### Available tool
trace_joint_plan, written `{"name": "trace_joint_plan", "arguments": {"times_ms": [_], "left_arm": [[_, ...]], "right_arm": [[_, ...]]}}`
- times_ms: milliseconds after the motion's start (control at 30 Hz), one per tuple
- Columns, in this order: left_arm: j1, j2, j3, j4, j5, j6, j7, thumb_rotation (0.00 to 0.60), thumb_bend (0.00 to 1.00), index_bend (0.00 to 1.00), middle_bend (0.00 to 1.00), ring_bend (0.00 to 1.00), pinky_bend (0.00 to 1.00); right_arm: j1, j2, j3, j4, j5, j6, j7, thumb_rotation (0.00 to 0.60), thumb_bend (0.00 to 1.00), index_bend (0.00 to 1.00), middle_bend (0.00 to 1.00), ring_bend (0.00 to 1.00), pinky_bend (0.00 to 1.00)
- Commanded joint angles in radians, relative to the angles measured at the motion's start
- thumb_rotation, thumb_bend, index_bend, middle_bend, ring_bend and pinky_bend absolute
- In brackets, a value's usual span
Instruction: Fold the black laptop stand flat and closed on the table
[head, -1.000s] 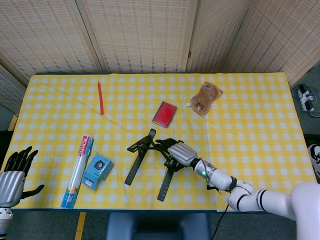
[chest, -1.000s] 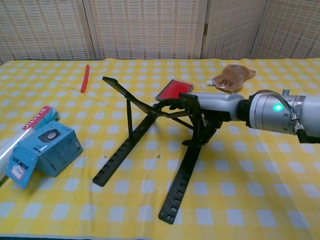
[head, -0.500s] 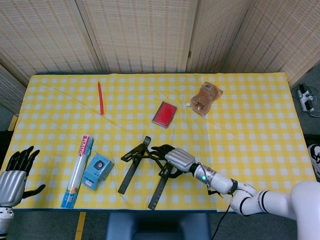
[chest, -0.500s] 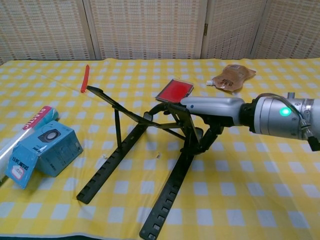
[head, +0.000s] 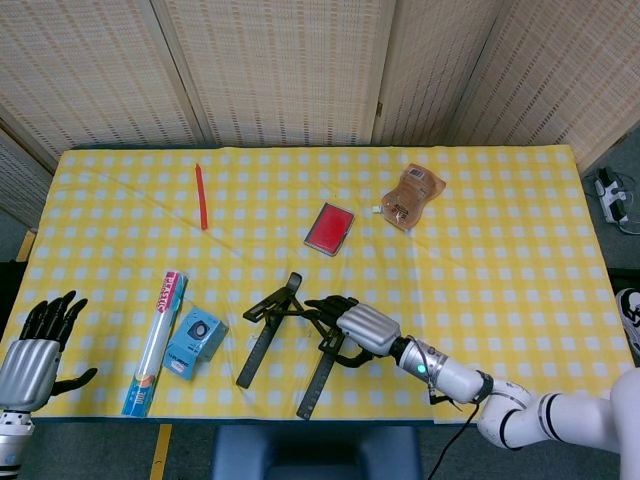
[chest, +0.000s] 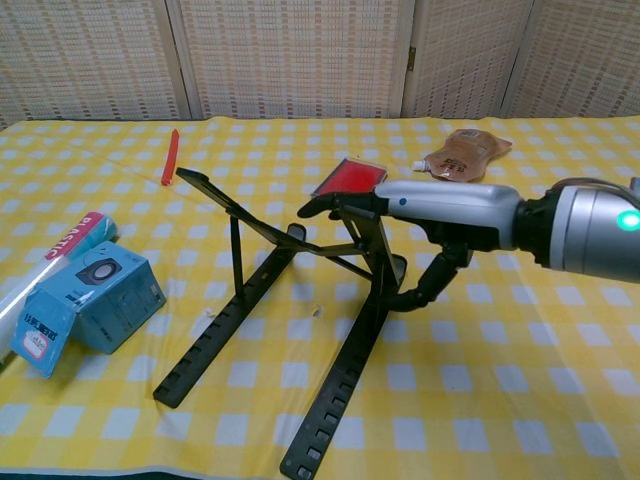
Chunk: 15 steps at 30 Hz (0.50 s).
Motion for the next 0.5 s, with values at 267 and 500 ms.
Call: {"name": "trace_joint_plan", "arguments": {"times_ms": [267,500], "left_arm": [[-0.004,0.002,-0.001,0.013,0.002,-0.001,-0.014,0.6,0.09,0.0,0.0,0.0,0.0],[-0.018,-0.001,-0.002,0.025,0.007,-0.017,-0.018,0.6,0.09,0.0,0.0,0.0,0.0]], "right_arm": [[-0.022,-0.131,0.114,0.04,0.133,0.076,-0.192,0.6,0.39,0.0,0.0,0.0,0.0],[-0.042,-0.126,0.161,0.065,0.207,0.101,-0.201,0.6,0.39,0.0,0.0,0.0,0.0]]}}
